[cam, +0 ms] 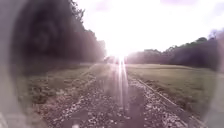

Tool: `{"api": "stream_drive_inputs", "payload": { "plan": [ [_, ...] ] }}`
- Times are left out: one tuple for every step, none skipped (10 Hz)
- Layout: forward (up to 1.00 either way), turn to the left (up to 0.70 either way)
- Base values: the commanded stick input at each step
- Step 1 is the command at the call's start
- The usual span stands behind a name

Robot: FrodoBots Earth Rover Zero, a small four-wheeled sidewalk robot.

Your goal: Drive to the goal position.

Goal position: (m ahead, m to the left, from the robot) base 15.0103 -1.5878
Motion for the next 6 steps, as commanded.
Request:
{"api": "stream_drive_inputs", "payload": {
  "plan": [
    [0.85,0.0],
    [0.85,0.0],
    [0.85,0.0],
    [0.85,0.0],
    [0.85,0.0],
    [0.85,0.0]
  ]
}}
